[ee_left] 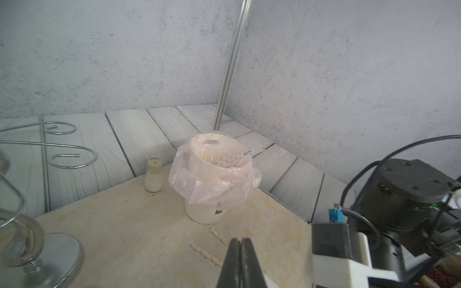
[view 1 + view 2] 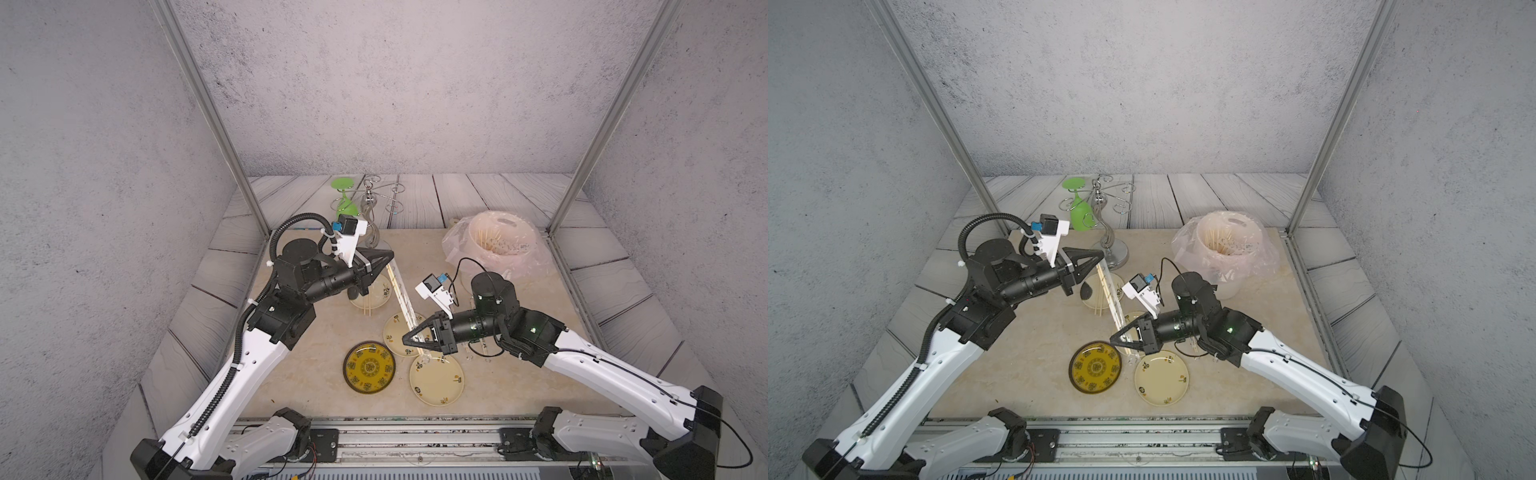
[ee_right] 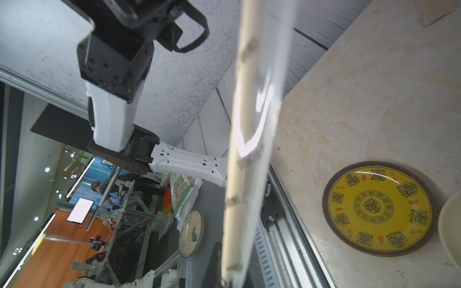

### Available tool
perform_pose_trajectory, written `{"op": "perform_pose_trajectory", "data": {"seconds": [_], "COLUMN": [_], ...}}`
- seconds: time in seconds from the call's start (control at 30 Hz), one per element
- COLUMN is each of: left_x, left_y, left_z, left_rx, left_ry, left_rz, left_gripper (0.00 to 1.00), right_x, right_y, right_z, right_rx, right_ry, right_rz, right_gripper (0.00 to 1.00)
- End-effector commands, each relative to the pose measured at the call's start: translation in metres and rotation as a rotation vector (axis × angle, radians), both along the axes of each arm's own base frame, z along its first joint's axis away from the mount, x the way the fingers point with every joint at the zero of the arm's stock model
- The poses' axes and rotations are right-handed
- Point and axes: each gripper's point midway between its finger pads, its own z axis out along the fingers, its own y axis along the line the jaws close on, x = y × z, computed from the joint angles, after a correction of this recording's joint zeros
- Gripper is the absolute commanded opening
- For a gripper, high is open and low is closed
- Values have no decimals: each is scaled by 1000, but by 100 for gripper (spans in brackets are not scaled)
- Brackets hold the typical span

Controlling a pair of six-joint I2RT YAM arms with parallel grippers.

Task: Remove the packaging of disposable chopsticks
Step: Remove the packet bag from the disposable chopsticks.

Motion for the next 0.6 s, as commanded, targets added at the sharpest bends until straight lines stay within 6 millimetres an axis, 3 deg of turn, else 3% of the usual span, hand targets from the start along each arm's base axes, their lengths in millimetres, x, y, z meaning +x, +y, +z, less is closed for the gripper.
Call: {"op": "perform_pose_trajectory", "data": {"seconds": [0.0, 0.1, 0.23, 0.33, 0.43, 0.57], "left_x": [10, 6, -10, -19, -24, -22], "left_y": [4, 1, -3, -3, -6, -8], "left_z": [-34, -37, -29, -20, -21, -35], "left_rx": [82, 67, 49, 7, 5, 51], "left_ry": [56, 83, 81, 73, 64, 79], "left_rz": [61, 44, 4, -16, -27, -3], "left_gripper": [0, 0, 0, 0, 0, 0], "right_x": [0, 9, 44, 73, 86, 96], "right_y": [3, 2, 7, 18, 30, 40], "right_z": [100, 125, 108, 99, 104, 128], "right_rx": [286, 300, 154, 177, 198, 245], "right_ry": [-110, -174, -190, -99, -90, -114], "right_rz": [-27, -85, -228, -267, -276, -273], "right_gripper": [0, 0, 0, 0, 0, 0]}}
